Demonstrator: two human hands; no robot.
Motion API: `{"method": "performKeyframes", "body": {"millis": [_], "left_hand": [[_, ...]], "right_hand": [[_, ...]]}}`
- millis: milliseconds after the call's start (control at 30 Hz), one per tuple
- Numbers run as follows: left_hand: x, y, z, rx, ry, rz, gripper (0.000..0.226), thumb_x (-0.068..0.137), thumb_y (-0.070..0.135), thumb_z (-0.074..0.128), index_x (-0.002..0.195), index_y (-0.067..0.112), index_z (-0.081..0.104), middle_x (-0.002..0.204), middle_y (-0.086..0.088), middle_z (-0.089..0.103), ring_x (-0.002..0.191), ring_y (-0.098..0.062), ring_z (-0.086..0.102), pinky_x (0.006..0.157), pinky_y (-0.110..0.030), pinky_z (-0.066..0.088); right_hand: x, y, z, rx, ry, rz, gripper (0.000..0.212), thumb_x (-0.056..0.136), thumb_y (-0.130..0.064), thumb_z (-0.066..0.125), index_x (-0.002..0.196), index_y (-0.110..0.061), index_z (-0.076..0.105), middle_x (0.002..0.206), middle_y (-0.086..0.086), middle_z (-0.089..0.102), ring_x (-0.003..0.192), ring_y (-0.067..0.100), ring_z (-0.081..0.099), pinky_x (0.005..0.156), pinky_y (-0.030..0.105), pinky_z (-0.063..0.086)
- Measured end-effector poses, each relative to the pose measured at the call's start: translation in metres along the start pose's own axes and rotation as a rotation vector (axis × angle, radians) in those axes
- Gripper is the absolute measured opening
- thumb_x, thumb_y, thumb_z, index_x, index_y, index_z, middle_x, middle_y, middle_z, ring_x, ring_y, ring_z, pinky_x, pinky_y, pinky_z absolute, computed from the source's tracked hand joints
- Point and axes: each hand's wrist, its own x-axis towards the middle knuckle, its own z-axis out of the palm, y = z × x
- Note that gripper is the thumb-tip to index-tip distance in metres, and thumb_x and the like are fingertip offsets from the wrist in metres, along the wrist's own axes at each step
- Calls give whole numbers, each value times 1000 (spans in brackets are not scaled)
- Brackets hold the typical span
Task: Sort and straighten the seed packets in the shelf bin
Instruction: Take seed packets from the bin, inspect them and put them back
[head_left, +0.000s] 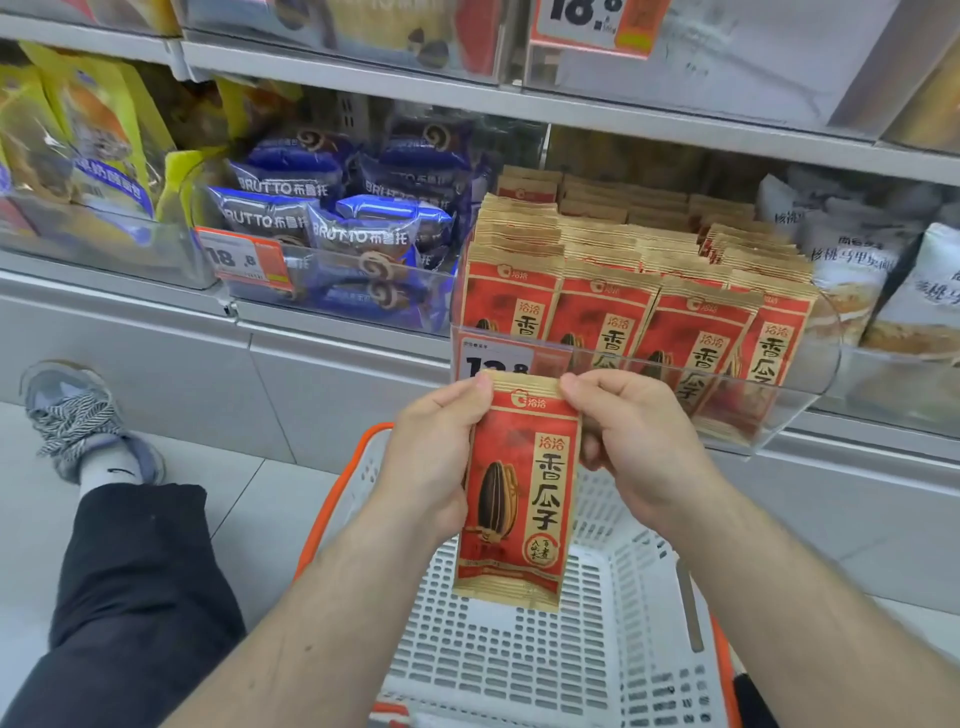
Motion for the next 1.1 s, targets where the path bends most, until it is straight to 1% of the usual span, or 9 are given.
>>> {"method": "performKeyframes", "body": {"millis": [233, 300, 433, 533, 600, 733, 833, 967, 1100], "left_hand": [[2, 6, -3, -12, 51, 26, 32, 104, 25, 50, 114, 2, 70, 102, -21, 75, 87, -30, 74, 72, -42, 63], [2, 3, -6, 78, 38, 23, 33, 104, 30, 49, 113, 8, 71, 102, -15, 76, 87, -25, 74, 79, -41, 61], [-4, -7, -11, 202, -10, -2, 32, 104, 32, 49, 111, 12, 73, 99, -8, 77, 79, -14, 71, 81, -42, 56], [-6, -7, -10, 149, 5, -2, 29, 104, 27, 50, 108, 10, 72, 96, -10, 77, 76, -16, 72, 70, -37, 60], [-5, -2, -8, 60, 16, -16, 28, 104, 22, 50, 110, 4, 71, 96, -16, 77, 77, -23, 75, 62, -36, 61], [-4, 6, -4, -50, 45, -21, 28, 104, 20, 50, 112, 1, 69, 96, -20, 76, 72, -26, 74, 58, -37, 61], [-3, 8, -6, -38, 23, -16, 29, 103, 25, 51, 112, 6, 70, 99, -18, 76, 78, -27, 75, 64, -40, 63], [-5, 7, -11, 36, -49, -16, 30, 104, 24, 49, 120, 7, 67, 106, -18, 75, 97, -33, 73, 84, -48, 61], [-10, 5, -13, 10, -119, -21, 28, 104, 15, 46, 119, 4, 66, 106, -21, 74, 86, -29, 73, 74, -41, 63]], "right_hand": [[-4, 2, -4, -294, -68, -57, 31, 100, -22, 56, 80, -6, 73, 52, -5, 62, 51, 13, 52, 49, 27, 42], [-4, 4, -4, -306, -28, -89, 33, 100, -19, 56, 75, -6, 72, 52, -2, 62, 49, 12, 53, 51, 29, 45], [-1, 4, -3, -220, 66, -92, 33, 101, -17, 54, 76, -3, 71, 53, 3, 64, 48, 13, 54, 53, 32, 47], [-1, 5, -1, -172, 64, -64, 31, 101, -18, 54, 79, -4, 71, 53, 0, 63, 48, 11, 53, 52, 30, 46], [-2, 4, -1, -135, 26, -50, 31, 101, -19, 54, 81, -4, 71, 57, 2, 65, 50, 13, 55, 55, 32, 47], [-4, 0, -8, -171, -104, -9, 28, 98, -25, 58, 84, -6, 73, 68, 7, 69, 58, 18, 57, 59, 34, 47], [-6, -1, -9, -240, -215, 20, 30, 98, -25, 57, 84, -3, 73, 70, 6, 72, 61, 16, 61, 63, 33, 49], [-6, -1, -9, -241, -167, -18, 33, 100, -22, 55, 86, 2, 72, 78, 16, 74, 66, 22, 62, 66, 36, 52], [-4, -1, -13, -170, -171, -13, 28, 98, -22, 58, 92, 2, 72, 83, 19, 74, 67, 24, 63, 69, 40, 52]]}}
